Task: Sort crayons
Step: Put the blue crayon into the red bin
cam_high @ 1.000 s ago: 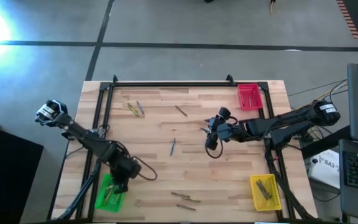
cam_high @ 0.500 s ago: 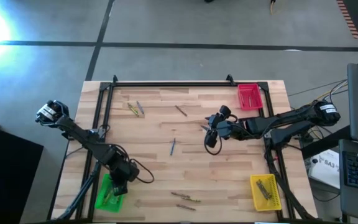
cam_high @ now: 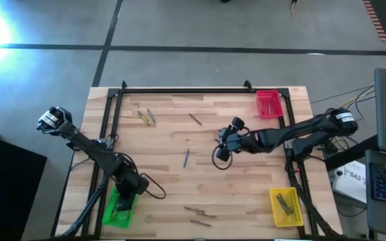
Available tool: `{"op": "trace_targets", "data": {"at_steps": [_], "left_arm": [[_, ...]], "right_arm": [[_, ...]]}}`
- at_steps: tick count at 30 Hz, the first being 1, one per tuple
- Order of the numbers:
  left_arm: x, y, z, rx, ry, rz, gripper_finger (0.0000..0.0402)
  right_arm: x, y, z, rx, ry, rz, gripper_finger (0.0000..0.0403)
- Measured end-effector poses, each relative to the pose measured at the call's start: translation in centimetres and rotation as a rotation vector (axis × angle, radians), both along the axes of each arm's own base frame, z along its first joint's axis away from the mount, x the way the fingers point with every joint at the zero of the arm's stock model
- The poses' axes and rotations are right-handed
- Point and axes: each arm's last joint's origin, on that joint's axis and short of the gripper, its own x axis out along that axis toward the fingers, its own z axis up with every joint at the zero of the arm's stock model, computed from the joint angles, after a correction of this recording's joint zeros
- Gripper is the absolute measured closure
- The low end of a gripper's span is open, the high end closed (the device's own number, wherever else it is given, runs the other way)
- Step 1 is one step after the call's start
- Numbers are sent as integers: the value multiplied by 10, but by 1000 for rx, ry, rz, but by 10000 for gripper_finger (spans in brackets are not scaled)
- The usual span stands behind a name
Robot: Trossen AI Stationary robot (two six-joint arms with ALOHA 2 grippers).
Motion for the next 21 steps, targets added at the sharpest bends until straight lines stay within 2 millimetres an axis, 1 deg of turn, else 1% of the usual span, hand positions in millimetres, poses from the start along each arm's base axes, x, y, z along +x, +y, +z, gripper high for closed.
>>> {"op": "trace_targets", "data": {"at_steps": [5, 9, 13, 15, 18, 21], "left_arm": [[8, 2, 18, 18, -146, -51, 300], [15, 6, 36, 90, -333, -106, 309], [21, 11, 53, 226, -540, -159, 314], [22, 12, 59, 233, -604, -181, 316], [21, 13, 62, 217, -689, -210, 320], [21, 17, 57, 222, -780, -199, 325]], "right_arm": [[17, 2, -18, -22, -4, 25, 216], [32, 5, -26, 7, -18, 26, 229], [46, 7, -19, 39, -67, 6, 252], [52, 8, -15, 58, -88, 0, 262], [59, 11, -13, 109, -108, 8, 271], [61, 12, -11, 166, -126, 22, 273]]}}
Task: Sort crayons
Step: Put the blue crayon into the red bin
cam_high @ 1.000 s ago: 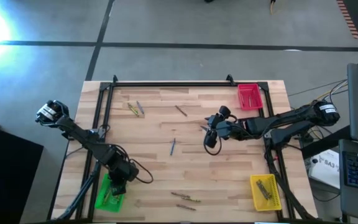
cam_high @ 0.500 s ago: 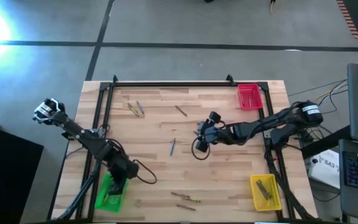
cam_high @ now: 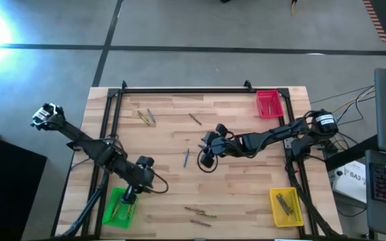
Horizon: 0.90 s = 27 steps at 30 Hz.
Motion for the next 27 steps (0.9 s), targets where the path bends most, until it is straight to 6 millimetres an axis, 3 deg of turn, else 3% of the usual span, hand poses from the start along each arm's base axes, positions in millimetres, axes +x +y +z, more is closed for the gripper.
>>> {"op": "trace_targets", "data": {"at_steps": [7, 17, 22, 27], "left_arm": [[-2, 21, -29, 9, -107, 87, 334], [7, 74, -70, 22, -440, 294, 338], [5, 103, -82, 95, -503, 555, 338], [3, 123, -83, 205, -531, 864, 338]], "right_arm": [[-2, 2, 1, 13, -3, 15, 266], [8, -3, -9, 106, -12, 30, 255], [24, -12, -16, 106, 0, 2, 246], [47, -34, -11, 105, 14, -58, 247]]}}
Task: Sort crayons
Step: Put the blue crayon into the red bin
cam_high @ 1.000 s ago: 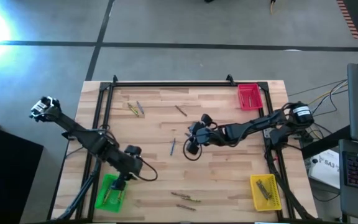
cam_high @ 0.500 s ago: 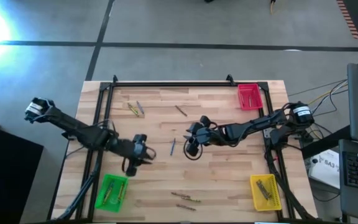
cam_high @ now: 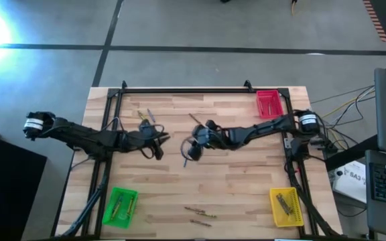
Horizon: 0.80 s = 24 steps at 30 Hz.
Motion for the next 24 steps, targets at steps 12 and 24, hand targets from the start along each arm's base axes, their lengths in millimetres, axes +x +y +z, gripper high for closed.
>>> {"op": "trace_targets", "data": {"at_steps": [12, 24], "left_arm": [[-4, 6, 0, 26, -45, 214, 338], [-25, 9, 12, 1, -193, 331, 338]], "right_arm": [[56, -92, -13, 106, 137, -84, 252], [126, -135, -23, 235, 2, -14, 258]]}}
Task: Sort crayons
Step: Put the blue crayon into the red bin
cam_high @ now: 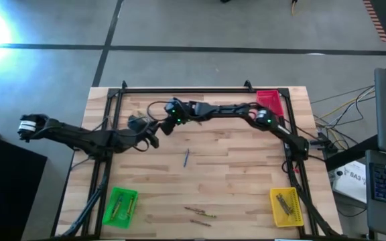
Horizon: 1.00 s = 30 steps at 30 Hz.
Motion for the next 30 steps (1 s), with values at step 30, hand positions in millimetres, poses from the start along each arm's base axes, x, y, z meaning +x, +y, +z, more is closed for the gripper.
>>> {"op": "trace_targets", "data": {"at_steps": [30], "left_arm": [[-65, 5, 113, 339, -217, 19, 338]], "right_arm": [[53, -9, -48, -151, -89, -7, 266]]}}
